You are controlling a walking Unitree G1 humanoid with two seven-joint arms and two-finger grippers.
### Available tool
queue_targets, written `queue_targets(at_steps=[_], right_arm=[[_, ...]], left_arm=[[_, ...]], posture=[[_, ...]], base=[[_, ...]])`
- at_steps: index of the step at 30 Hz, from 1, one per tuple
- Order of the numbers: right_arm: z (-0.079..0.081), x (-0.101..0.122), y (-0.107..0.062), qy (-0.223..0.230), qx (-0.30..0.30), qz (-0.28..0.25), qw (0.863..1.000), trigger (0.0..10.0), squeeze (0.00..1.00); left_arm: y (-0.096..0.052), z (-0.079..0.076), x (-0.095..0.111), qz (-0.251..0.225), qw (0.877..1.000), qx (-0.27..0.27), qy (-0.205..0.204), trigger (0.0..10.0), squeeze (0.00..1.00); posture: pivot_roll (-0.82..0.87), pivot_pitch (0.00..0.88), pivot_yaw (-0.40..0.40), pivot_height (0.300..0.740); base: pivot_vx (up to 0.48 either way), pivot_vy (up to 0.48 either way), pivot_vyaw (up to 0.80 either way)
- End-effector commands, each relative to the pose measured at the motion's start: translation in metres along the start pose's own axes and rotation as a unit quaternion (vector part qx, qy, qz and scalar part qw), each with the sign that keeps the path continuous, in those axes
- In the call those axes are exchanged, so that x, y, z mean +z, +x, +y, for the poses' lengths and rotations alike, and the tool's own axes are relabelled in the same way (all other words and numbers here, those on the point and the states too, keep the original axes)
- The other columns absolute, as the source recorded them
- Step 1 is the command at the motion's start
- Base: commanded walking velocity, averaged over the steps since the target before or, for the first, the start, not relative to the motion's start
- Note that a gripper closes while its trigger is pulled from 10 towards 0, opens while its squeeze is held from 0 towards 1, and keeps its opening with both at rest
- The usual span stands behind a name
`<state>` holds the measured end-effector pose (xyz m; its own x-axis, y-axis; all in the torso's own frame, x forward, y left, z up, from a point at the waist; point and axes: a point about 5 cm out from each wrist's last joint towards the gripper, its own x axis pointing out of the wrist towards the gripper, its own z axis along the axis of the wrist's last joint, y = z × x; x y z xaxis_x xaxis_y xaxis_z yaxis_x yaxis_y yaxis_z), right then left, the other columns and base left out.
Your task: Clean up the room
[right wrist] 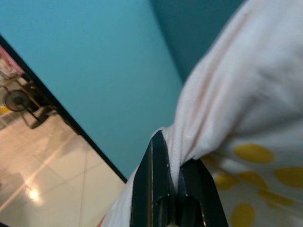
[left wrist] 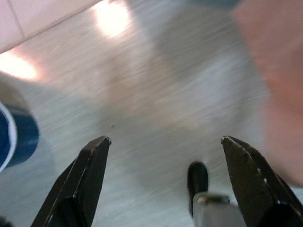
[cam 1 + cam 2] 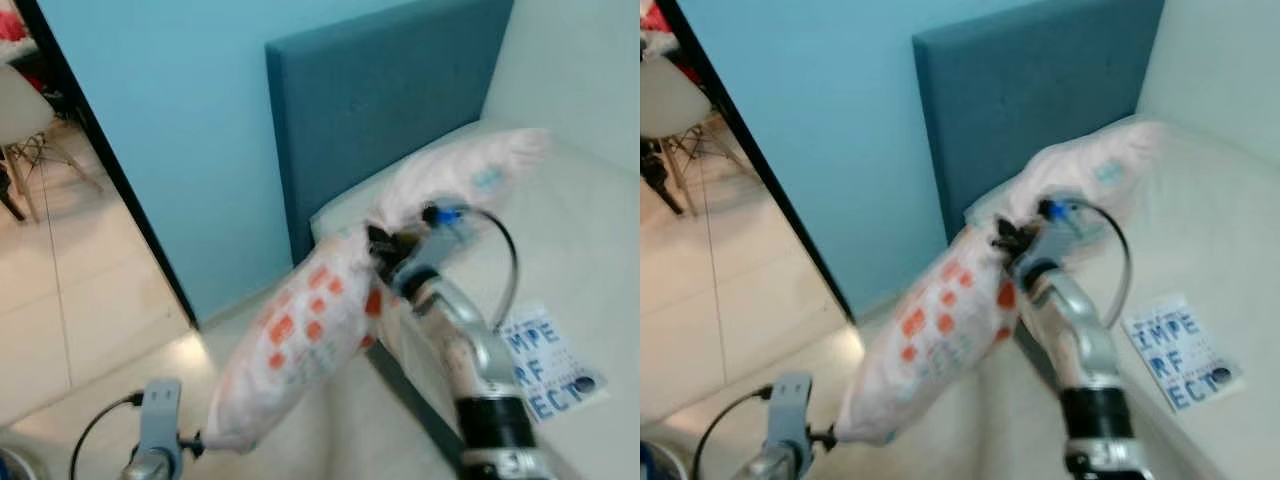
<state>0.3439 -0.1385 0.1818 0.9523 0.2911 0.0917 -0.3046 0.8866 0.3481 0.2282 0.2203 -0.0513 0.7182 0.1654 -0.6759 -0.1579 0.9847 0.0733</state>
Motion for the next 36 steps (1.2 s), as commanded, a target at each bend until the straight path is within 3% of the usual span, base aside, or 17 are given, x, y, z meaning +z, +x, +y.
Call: queue_targets(at_steps=[1, 14, 26, 36], right_arm=[[0.021, 0.012, 0.006, -0.003, 0.047, -0.035, 0.998, 10.0, 0.00], [0.018, 0.021, 0.007, 0.011, 0.040, -0.055, 0.998, 10.0, 0.00], [0.019, 0.035, 0.008, 0.036, 0.051, -0.080, 0.995, 10.0, 0.00], [0.016, 0.036, 0.006, 0.037, 0.044, -0.088, 0.994, 10.0, 0.00]], left_arm=[[-0.001, 0.006, -0.005, 0.013, 1.000, 0.008, 0.004, 10.0, 0.00], [-0.001, 0.007, -0.006, 0.015, 1.000, 0.007, 0.010, 10.0, 0.00], [-0.001, 0.006, -0.006, 0.016, 1.000, 0.005, 0.013, 10.0, 0.00], [-0.002, 0.006, -0.010, 0.020, 1.000, 0.008, 0.013, 10.0, 0.00]], posture=[[-0.06, 0.053, 0.049, 0.740], [-0.06, 0.050, 0.048, 0.740], [-0.06, 0.048, 0.050, 0.740], [-0.06, 0.052, 0.052, 0.740]], base=[[0.480, 0.000, 0.00], [0.480, 0.000, 0.00], [0.480, 0.000, -0.72], [0.461, 0.000, 0.00]])
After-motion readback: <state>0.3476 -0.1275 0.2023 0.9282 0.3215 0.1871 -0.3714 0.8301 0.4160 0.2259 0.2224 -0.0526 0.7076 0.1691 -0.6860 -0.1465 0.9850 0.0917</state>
